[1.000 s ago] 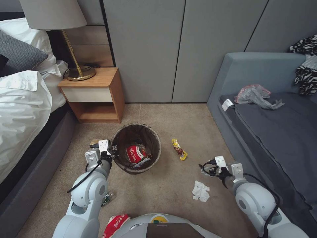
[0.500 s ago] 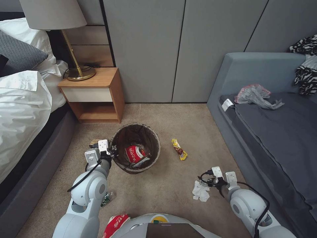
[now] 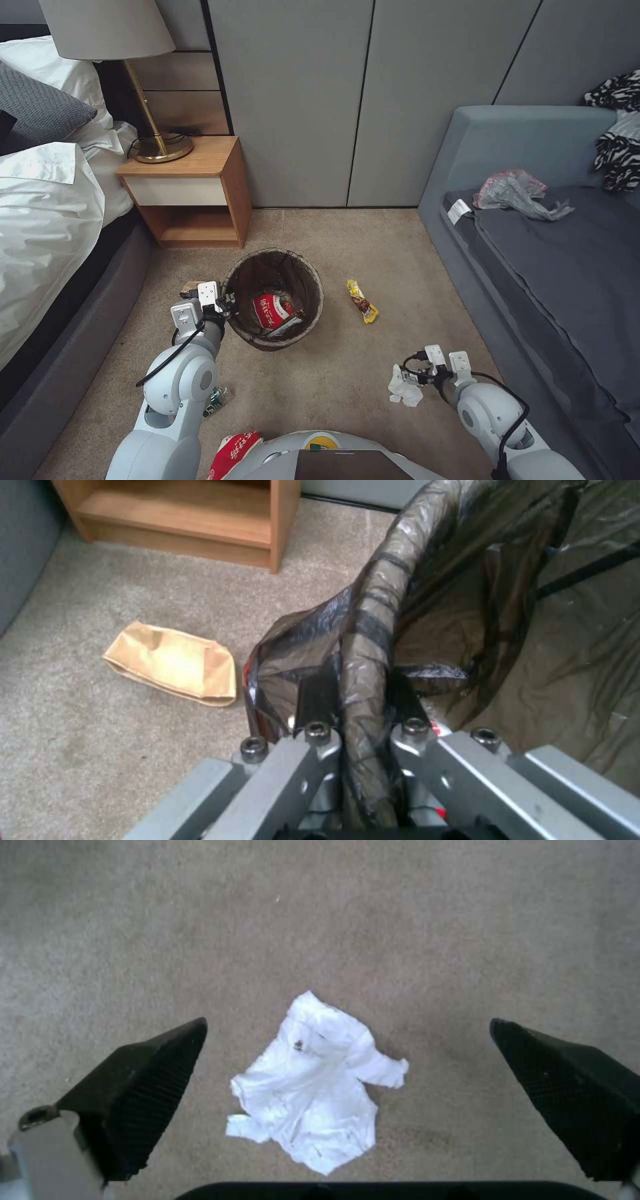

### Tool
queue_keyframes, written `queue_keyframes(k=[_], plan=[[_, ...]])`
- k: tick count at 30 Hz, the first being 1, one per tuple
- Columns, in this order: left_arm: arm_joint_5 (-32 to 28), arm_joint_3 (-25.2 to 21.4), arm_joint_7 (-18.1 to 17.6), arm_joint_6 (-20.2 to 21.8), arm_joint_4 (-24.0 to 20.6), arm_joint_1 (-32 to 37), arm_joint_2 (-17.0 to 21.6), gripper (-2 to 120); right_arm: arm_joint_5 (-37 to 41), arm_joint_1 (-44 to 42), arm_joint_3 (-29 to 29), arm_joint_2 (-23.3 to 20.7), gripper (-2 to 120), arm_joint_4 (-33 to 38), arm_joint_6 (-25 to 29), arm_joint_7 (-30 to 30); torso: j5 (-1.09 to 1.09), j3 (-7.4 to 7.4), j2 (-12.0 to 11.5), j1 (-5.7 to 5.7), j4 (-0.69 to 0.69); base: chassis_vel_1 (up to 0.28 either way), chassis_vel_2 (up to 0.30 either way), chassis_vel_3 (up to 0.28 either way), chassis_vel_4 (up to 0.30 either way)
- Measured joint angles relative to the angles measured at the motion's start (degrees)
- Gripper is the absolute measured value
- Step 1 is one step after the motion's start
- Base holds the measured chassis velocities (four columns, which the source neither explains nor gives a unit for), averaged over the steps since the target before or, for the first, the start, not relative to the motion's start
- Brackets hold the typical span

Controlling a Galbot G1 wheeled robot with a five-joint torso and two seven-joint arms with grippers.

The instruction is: Pick up the trash bin, then pick up the garbage from the floor and place it into the trash bin.

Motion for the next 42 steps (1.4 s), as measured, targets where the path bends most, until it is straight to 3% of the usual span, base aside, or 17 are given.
queue_keyframes(k=[42], plan=[[0.51, 0.38, -0.05, 0.0, -0.68, 0.69, -0.33, 2, -4.9, 5.93, -4.38, 2.48, 100, -11.34, 0.08, -2.56, 0.0, 0.0, 0.0, 0.0, 0.0, 0.0, 0.0, 0.0, 0.0]])
